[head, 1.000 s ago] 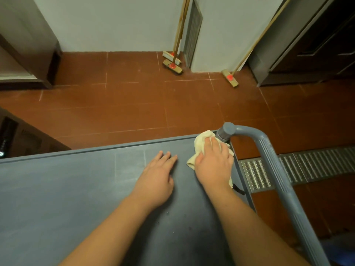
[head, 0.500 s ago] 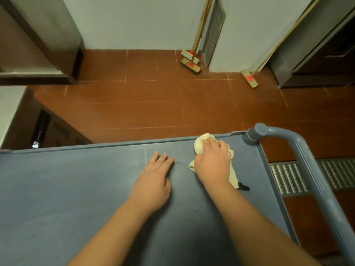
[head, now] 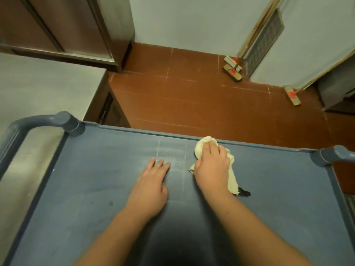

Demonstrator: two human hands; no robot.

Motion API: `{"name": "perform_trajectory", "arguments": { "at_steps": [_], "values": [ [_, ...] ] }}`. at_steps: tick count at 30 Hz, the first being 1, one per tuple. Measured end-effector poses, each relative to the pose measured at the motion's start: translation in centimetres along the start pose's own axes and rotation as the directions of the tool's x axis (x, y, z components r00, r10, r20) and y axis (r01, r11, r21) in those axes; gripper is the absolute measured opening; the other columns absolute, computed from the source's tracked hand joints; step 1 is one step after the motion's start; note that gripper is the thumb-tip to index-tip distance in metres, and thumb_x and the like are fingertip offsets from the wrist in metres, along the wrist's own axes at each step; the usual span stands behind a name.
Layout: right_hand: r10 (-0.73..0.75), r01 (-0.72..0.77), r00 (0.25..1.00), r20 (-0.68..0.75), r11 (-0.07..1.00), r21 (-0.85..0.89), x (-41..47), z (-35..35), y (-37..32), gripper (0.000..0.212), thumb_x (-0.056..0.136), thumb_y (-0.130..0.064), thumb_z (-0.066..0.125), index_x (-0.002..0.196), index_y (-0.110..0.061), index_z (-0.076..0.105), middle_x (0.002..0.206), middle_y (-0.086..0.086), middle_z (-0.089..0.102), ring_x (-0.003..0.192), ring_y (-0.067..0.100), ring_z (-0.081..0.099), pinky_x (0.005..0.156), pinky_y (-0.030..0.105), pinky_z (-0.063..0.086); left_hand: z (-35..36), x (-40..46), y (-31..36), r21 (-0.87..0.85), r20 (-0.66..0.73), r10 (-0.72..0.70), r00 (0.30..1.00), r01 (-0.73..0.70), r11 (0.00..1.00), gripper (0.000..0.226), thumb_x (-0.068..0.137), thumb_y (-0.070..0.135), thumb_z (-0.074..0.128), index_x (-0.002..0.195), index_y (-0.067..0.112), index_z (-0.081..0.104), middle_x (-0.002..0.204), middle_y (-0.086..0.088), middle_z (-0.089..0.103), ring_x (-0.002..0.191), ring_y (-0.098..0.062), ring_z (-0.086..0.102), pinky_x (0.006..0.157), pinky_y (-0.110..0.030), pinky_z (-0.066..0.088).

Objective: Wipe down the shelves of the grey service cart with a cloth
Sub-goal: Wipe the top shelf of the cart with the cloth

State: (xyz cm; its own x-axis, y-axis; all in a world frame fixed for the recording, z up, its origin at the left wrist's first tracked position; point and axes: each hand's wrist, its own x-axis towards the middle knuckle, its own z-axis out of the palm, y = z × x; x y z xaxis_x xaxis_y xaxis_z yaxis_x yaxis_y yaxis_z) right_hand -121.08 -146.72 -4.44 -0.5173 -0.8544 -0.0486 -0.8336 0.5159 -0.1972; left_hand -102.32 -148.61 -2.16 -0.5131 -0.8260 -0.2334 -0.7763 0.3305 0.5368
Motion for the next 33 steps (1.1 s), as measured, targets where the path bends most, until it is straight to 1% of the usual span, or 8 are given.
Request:
{"name": "perform_trajectory", "arguments": {
  "at_steps": [8, 15, 19, 21, 24, 27, 30, 33],
  "values": [
    [-0.093, 0.093, 0.996, 0.007, 0.996, 0.005, -1.0, 1.7, -10.5, 0.048, 0.089, -0.020, 0.056, 0.136, -0.011, 0.051, 0.140, 0.006, 0.050, 0.124, 0.029, 0.041, 0.099, 0.045, 0.037, -5.2, -3.0, -7.5, -0.057, -0.082, -0.107, 0.991, 0.102, 0.993, 0.061, 0.089, 0.012, 0.041, 0.148, 0.026, 0.032, 0.158, 0.006, 0.027, 0.149, -0.013, 0.006, 0.120, -0.033, 0.016],
    [-0.311, 0.308, 0.950, 0.029, 0.949, 0.073, -1.6, 4.9, -23.8, 0.046, 0.083, -0.018, 0.061, 0.128, -0.009, 0.059, 0.133, 0.004, 0.055, 0.117, 0.030, 0.047, 0.092, 0.045, 0.041, -8.6, -6.7, -12.9, -0.073, -0.124, -0.164, 0.979, 0.156, 0.985, 0.061, 0.091, 0.015, 0.040, 0.149, 0.029, 0.027, 0.158, 0.010, 0.023, 0.148, -0.009, 0.004, 0.115, -0.021, 0.004],
    [-0.482, 0.478, 0.875, 0.033, 0.874, 0.093, -2.2, 5.8, -29.7, 0.041, 0.080, -0.018, 0.060, 0.120, -0.010, 0.063, 0.127, 0.005, 0.058, 0.113, 0.031, 0.049, 0.086, 0.044, 0.043, -10.0, -8.7, -15.8, -0.108, -0.133, -0.252, 0.959, 0.239, 0.965, 0.063, 0.090, 0.015, 0.041, 0.150, 0.025, 0.024, 0.159, 0.008, 0.023, 0.148, -0.009, 0.004, 0.121, -0.028, 0.010],
    [-0.533, 0.527, 0.845, 0.046, 0.844, 0.101, -2.2, 5.9, -30.9, 0.043, 0.080, -0.019, 0.060, 0.122, -0.012, 0.062, 0.128, 0.005, 0.057, 0.115, 0.031, 0.048, 0.089, 0.045, 0.044, -10.5, -9.5, -16.5, -0.110, -0.138, -0.263, 0.955, 0.249, 0.962, 0.063, 0.090, 0.015, 0.041, 0.150, 0.024, 0.024, 0.159, 0.006, 0.022, 0.149, -0.010, 0.003, 0.121, -0.031, 0.013],
    [-0.589, 0.580, 0.807, 0.046, 0.805, 0.126, -1.9, 5.9, -30.6, 0.047, 0.078, -0.015, 0.057, 0.125, -0.011, 0.061, 0.132, 0.005, 0.057, 0.115, 0.033, 0.048, 0.092, 0.047, 0.046, -11.0, -11.1, -16.9, -0.110, -0.128, -0.260, 0.957, 0.247, 0.963, 0.064, 0.090, 0.015, 0.041, 0.151, 0.022, 0.023, 0.159, 0.005, 0.021, 0.149, -0.011, 0.002, 0.121, -0.028, 0.009],
    [-0.667, 0.658, 0.739, 0.095, 0.745, 0.111, -2.9, 5.4, -30.5, 0.047, 0.079, -0.018, 0.055, 0.126, -0.014, 0.060, 0.135, 0.004, 0.056, 0.113, 0.032, 0.049, 0.093, 0.047, 0.046, -11.3, -13.0, -17.5, -0.090, -0.131, -0.293, 0.947, 0.282, 0.955, 0.064, 0.090, 0.014, 0.039, 0.151, 0.021, 0.023, 0.160, 0.003, 0.020, 0.149, -0.013, 0.003, 0.121, -0.029, 0.008],
    [-0.728, 0.720, 0.673, 0.130, 0.685, 0.112, -6.1, 5.1, -31.1, 0.045, 0.080, -0.020, 0.054, 0.125, -0.016, 0.061, 0.134, 0.003, 0.058, 0.108, 0.030, 0.050, 0.090, 0.043, 0.047, -11.2, -15.2, -18.1, -0.071, -0.138, -0.323, 0.936, 0.316, 0.946, 0.065, 0.087, 0.014, 0.039, 0.150, 0.020, 0.024, 0.160, 0.002, 0.019, 0.149, -0.014, 0.003, 0.119, -0.025, 0.005],
    [-0.705, 0.697, 0.699, 0.122, 0.709, 0.109, -7.8, 5.0, -31.7, 0.043, 0.083, -0.020, 0.054, 0.125, -0.018, 0.062, 0.135, 0.001, 0.057, 0.108, 0.028, 0.049, 0.089, 0.042, 0.046, -11.5, -16.6, -18.0, -0.062, -0.146, -0.337, 0.930, 0.332, 0.941, 0.066, 0.087, 0.018, 0.038, 0.151, 0.019, 0.022, 0.160, 0.002, 0.018, 0.149, -0.015, 0.002, 0.120, -0.025, 0.006]
  ]
}}
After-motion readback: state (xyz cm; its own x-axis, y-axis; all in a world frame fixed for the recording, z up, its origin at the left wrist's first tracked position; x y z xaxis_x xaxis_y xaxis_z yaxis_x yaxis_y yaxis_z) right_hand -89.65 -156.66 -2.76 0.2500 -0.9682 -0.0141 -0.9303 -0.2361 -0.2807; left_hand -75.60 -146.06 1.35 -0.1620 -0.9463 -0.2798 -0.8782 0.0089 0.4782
